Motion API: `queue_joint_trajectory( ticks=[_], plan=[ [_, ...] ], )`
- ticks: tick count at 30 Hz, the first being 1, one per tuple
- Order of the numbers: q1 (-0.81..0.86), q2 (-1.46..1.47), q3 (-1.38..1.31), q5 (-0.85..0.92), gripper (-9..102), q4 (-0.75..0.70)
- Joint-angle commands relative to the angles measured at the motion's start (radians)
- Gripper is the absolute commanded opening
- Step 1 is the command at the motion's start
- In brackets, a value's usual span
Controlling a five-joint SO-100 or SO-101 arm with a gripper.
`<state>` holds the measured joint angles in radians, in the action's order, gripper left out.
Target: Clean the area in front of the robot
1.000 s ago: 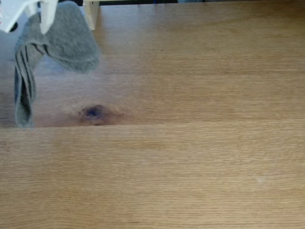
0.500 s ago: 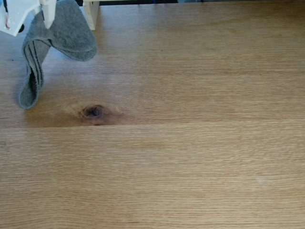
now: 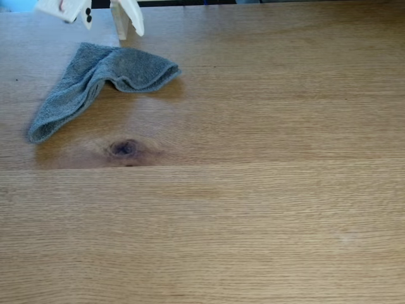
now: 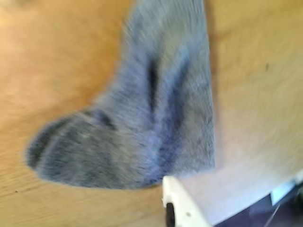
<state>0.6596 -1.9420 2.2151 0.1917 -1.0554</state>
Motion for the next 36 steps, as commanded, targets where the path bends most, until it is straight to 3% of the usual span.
queue_joint_trajectory(
  ticks=[1,11,19,23,36],
  plan=[
    [-0.184,-0.229,0.014,-0.061,23,0.02],
    [-0.568,-0.439,0.034,-0.273,8,-0.064],
    [-0.655,-0.571,0.037,-0.428,0,-0.121],
    [-0.67,-0.652,0.066,-0.489,0,-0.221],
    [-0.718,-1.206,0.833,-0.402,0,-0.212]
  ],
)
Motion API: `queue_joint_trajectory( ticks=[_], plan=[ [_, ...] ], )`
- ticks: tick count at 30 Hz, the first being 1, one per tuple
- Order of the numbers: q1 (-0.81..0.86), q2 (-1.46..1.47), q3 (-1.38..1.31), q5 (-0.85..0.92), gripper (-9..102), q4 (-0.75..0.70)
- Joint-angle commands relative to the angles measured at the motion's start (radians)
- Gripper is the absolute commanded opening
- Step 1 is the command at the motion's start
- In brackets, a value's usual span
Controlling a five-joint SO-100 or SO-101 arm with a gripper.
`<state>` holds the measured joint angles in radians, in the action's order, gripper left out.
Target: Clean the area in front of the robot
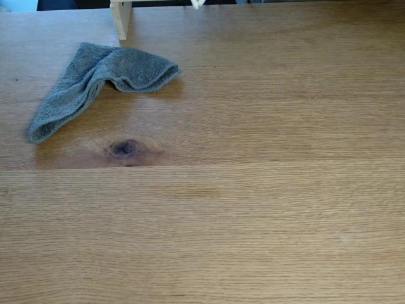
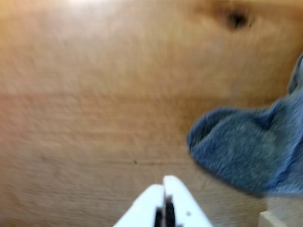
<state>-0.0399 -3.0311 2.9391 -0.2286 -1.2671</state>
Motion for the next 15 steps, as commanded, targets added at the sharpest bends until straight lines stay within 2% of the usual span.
queue_joint_trajectory(
  ticks=[1,6,10,15],
  plan=[
    [-0.023,-0.149,0.152,0.043,0,-0.005],
    [-0.003,-0.272,0.321,0.11,0,-0.035],
    [0.009,-0.273,0.431,0.167,0,0.0],
    [0.009,-0.275,0.414,0.169,0,0.0]
  ],
)
